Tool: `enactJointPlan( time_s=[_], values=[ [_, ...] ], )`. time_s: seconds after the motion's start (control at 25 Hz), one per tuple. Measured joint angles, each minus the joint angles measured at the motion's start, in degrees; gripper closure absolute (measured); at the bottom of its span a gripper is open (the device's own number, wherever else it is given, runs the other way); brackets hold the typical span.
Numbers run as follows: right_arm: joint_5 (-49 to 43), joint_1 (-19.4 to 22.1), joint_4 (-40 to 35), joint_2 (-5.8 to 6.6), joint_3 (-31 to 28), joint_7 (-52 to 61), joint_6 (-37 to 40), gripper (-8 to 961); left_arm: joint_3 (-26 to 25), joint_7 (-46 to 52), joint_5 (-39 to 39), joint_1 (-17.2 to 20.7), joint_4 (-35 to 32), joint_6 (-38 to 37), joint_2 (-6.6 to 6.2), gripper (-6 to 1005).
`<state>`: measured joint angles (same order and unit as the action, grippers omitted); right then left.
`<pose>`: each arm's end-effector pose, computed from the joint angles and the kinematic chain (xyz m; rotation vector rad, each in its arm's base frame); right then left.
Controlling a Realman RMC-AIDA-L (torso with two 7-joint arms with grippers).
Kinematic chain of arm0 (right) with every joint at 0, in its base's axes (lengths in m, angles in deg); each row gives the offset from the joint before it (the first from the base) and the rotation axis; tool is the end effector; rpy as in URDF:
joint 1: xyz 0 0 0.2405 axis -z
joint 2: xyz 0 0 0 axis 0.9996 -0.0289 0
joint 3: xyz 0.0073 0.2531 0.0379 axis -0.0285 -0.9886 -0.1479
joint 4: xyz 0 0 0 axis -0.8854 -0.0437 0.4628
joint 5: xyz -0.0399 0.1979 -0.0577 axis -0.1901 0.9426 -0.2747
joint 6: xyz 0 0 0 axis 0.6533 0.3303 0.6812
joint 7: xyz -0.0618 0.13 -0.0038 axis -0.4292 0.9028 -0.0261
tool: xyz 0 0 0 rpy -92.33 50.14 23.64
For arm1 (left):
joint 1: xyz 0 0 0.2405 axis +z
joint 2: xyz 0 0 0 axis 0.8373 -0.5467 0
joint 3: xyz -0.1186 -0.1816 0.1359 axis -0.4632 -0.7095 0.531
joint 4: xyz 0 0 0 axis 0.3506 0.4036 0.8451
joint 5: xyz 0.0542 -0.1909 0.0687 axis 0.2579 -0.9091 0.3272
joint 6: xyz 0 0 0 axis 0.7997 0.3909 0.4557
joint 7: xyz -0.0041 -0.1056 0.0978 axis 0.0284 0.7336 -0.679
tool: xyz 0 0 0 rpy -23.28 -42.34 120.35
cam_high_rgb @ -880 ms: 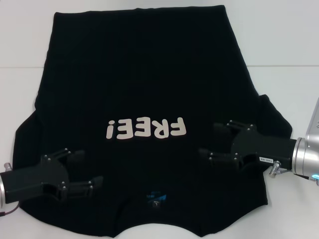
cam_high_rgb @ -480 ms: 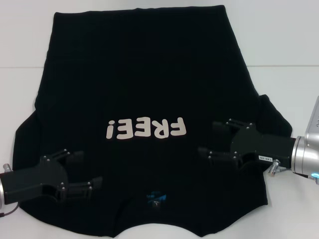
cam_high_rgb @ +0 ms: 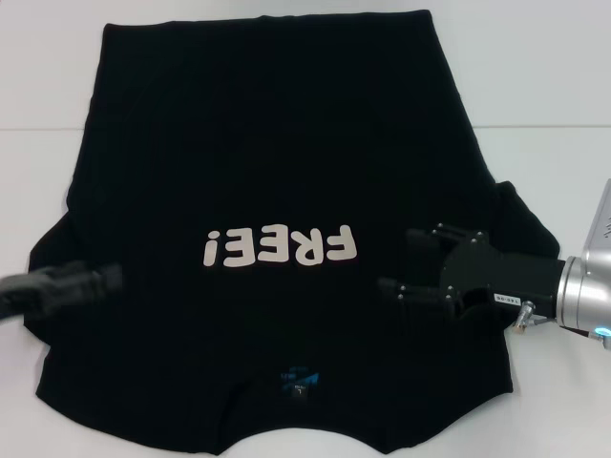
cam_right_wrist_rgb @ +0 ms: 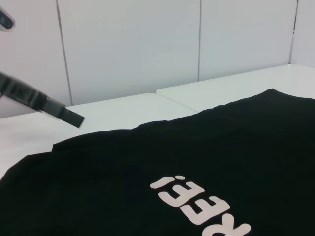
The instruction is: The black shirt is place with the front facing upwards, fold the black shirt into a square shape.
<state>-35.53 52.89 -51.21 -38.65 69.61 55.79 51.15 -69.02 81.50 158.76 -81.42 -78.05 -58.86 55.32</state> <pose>0.2632 0.3550 -0.0498 -2.6241 0.3944 0.5579 -0.3546 0.3027 0.0609 -2.2193 -1.3083 -0.7547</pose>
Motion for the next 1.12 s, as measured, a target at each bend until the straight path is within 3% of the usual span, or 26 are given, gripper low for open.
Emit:
enactJointPlan(
  time_s=[0.12,0.16,0.2,0.24,0.4,0.56,0.68,1.12],
  values=[
    [0.03,0.00,0.00,0.00,0.07,0.16,0.31,71,0.53,12.43,0.43,-0.83,0.98,0.21,-3.84,50],
    [0.03,0.00,0.00,0.01,0.13,0.23,0.35,70,0.53,12.43,0.43,-0.83,0.98,0.21,-3.84,50],
    [0.04,0.00,0.00,0.00,0.17,0.26,0.39,69,1.01,16.93,0.79,-1.26,0.96,0.57,-4.83,50],
    [0.05,0.01,0.00,0.00,0.22,0.29,0.42,69,1.99,27.01,2.87,-2.40,0.41,1.72,-6.69,50],
    [0.07,0.02,0.00,0.00,0.34,0.31,0.73,69,2.56,36.22,9.48,-4.69,-0.84,4.43,-8.12,51],
    [0.08,-0.04,-0.15,0.00,0.34,1.13,1.42,69,2.83,38.58,15.98,-6.92,-0.94,8.96,-8.49,51],
    [0.09,-0.05,-0.27,0.00,0.25,1.73,1.57,70,2.98,38.49,18.60,-7.91,-0.63,11.32,-8.06,51],
    [0.08,-0.06,-0.10,0.00,0.39,1.73,1.79,70,4.27,38.40,19.44,-8.07,0.00,13.20,-6.72,52]
  ],
)
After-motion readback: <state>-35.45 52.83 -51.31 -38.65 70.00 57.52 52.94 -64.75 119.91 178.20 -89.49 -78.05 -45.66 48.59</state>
